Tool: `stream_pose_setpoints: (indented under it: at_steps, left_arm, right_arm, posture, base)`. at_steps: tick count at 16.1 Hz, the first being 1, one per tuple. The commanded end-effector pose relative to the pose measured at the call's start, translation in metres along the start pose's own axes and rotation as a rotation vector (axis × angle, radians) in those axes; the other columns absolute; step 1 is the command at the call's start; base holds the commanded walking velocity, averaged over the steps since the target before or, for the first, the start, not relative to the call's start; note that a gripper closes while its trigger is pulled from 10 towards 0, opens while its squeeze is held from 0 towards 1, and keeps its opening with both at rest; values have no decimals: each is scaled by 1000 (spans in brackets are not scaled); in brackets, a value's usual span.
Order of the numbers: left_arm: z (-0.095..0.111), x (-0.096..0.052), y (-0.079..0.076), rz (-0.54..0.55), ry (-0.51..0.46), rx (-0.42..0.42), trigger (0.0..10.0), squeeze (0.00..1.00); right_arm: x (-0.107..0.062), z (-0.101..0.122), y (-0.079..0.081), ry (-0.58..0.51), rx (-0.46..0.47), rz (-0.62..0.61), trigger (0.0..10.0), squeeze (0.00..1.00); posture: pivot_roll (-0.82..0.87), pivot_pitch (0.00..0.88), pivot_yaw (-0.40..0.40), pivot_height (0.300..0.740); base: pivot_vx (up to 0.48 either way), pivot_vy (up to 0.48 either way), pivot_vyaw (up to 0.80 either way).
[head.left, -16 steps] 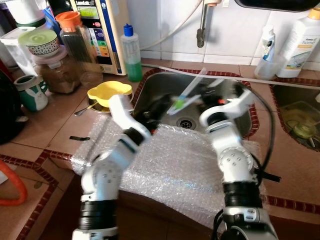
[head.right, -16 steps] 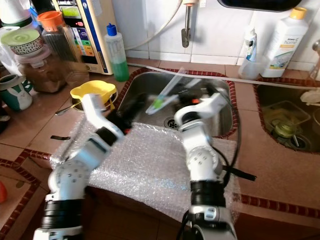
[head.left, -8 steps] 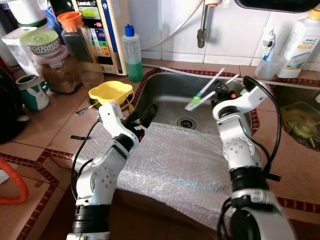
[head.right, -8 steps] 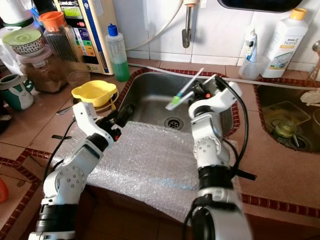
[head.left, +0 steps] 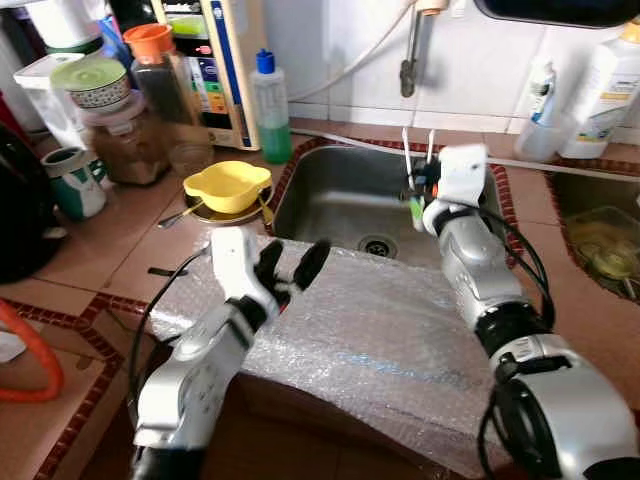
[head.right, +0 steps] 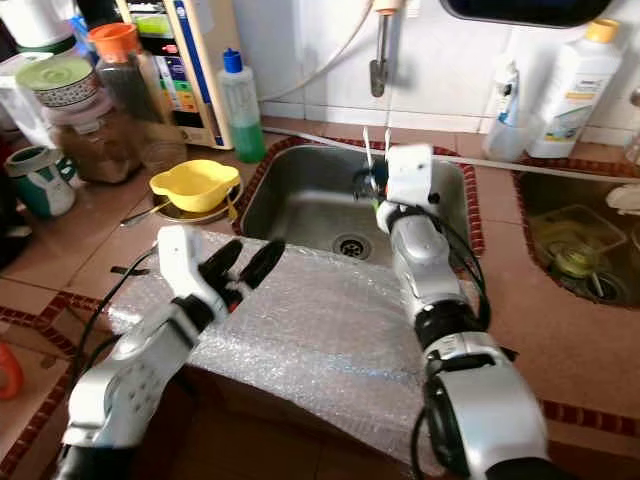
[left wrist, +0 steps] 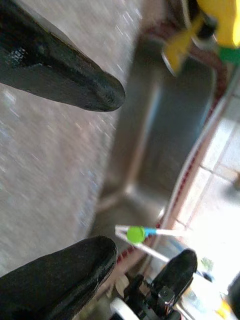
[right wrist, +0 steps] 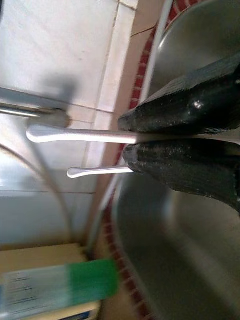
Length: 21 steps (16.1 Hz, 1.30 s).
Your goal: Kitchen organization
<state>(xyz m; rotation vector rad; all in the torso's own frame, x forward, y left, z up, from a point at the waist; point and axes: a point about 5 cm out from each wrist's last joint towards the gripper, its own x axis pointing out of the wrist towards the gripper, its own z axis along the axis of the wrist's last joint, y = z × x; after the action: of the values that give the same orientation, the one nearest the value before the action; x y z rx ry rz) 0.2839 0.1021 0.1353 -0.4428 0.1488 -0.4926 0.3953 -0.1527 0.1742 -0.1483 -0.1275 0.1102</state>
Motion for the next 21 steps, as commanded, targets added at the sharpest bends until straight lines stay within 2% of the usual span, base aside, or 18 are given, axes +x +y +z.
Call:
stream_pose_setpoints:
  at_steps: [1, 3, 4, 5, 11, 17, 21]
  left_arm:
    - [1, -3, -2, -12, 6, 34, 10000, 0]
    - [0, -5, -4, -23, 13, 68, 10000, 0]
    - [1, -5, -9, -67, 13, 48, 10000, 0]
    - [0, -6, -11, -78, 17, 62, 10000, 0]
    - [-1, -4, -12, -92, 34, 92, 10000, 0]
    - [-2, -1, -14, -109, 46, 110, 10000, 0]
    - [13, 3, 2, 1, -27, 194, 10000, 0]
  right_arm:
    - [3, 3, 1, -5, -54, 28, 10000, 0]
    - [-1, -7, -1, 39, -131, 54, 10000, 0]
    - [-3, -14, -4, 66, -148, 53, 10000, 0]
    - [-4, -16, -4, 70, -138, 55, 10000, 1000]
    - [-14, -32, -10, 104, -139, 53, 10000, 1000]
    - [-17, -35, -11, 98, -127, 43, 10000, 1000]
    - [-14, -25, -4, 20, -34, 75, 10000, 1000]
  posture:
    - [91, 40, 67, 740]
    - [95, 42, 66, 740]
    - [101, 42, 63, 740]
    - [105, 39, 63, 740]
    - [92, 18, 87, 740]
    - [81, 12, 106, 740]
    - [81, 9, 99, 740]
  base:
    - [0, 0, 0]
    - [0, 0, 0]
    - [0, 0, 0]
    - [0, 0, 0]
    - [0, 0, 0]
    - [0, 0, 0]
    - [0, 0, 0]
